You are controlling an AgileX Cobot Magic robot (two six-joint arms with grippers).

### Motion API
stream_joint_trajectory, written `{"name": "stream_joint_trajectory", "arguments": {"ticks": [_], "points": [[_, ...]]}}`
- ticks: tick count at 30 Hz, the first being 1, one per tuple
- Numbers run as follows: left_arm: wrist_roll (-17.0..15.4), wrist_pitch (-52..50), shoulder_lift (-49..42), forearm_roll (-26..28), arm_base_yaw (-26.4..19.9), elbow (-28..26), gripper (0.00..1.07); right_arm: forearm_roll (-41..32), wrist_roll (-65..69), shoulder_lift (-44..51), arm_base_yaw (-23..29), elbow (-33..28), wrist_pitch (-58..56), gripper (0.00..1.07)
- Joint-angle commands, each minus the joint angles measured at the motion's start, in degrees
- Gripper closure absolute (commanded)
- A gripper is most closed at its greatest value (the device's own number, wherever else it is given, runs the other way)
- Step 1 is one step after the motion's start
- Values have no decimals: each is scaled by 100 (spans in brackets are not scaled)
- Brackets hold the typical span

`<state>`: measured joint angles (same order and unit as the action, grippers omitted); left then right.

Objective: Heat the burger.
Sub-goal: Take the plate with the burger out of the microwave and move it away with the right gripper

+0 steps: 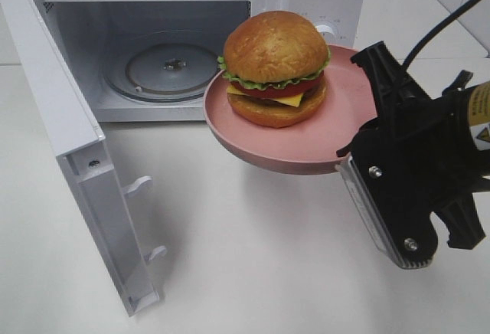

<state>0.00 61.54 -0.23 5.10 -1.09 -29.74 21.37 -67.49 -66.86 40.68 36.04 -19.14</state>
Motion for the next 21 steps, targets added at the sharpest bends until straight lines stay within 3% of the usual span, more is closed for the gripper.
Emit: {"name": "stream_joint_trajectory", "arguments": {"ticks": [1, 14, 19, 21], "points": [[0, -52, -40, 40, -11, 17, 9, 74, 212, 384, 29, -63, 269, 107], [0, -52, -40, 40, -11, 17, 9, 201, 745, 1157, 29, -372, -527, 107], [0, -52, -40, 40, -11, 17, 9, 739, 1467, 1358, 29, -372, -831, 107], [0, -52, -40, 40, -11, 17, 9, 1324, 2269, 1415, 29, -372, -1261, 107]]}}
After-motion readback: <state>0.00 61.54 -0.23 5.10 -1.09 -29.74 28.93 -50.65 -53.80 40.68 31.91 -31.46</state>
